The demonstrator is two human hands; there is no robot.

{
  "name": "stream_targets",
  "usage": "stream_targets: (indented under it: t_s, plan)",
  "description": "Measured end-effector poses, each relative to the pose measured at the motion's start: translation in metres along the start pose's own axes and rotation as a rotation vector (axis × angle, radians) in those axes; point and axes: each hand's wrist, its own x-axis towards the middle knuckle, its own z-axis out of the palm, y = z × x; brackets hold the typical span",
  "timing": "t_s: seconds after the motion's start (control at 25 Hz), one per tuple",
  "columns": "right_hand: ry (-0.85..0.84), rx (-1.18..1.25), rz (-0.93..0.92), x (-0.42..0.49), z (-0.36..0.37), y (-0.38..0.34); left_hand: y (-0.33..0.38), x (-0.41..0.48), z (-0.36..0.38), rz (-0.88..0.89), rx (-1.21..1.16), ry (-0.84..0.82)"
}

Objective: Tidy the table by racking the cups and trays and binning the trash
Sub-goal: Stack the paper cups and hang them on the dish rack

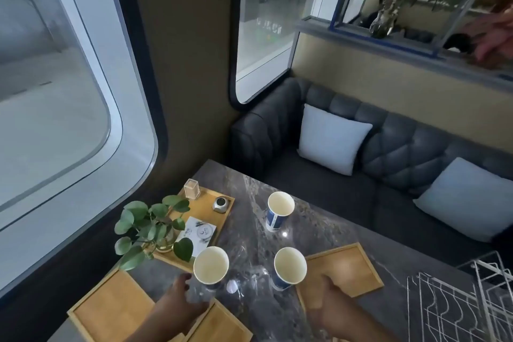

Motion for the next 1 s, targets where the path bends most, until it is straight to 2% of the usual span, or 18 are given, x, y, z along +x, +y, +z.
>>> stream_targets:
  t_s: [0.2, 0.36, 0.56, 0.8, 1.0]
  plan:
    - [0.129, 0.061, -0.061, 0.020, -0.012, -0.022, 0.009, 0.015, 0.004, 0.076, -0.052, 0.031]
    - [0.168, 0.041, -0.169, 0.028, -0.008, -0.036, 0.012, 0.025, 0.014, 0.108, -0.074, 0.101]
    - [0.164, -0.057, -0.189, 0.036, -0.003, -0.050, 0.017, 0.029, 0.020, 0.108, -0.057, 0.202]
    - [0.112, -0.092, -0.199, 0.039, -0.003, -0.045, 0.023, 0.021, 0.023, 0.117, -0.018, 0.202]
    - [0.226, 0.048, -0.248, 0.021, -0.020, -0.035, 0.033, 0.013, 0.023, 0.104, 0.013, 0.176]
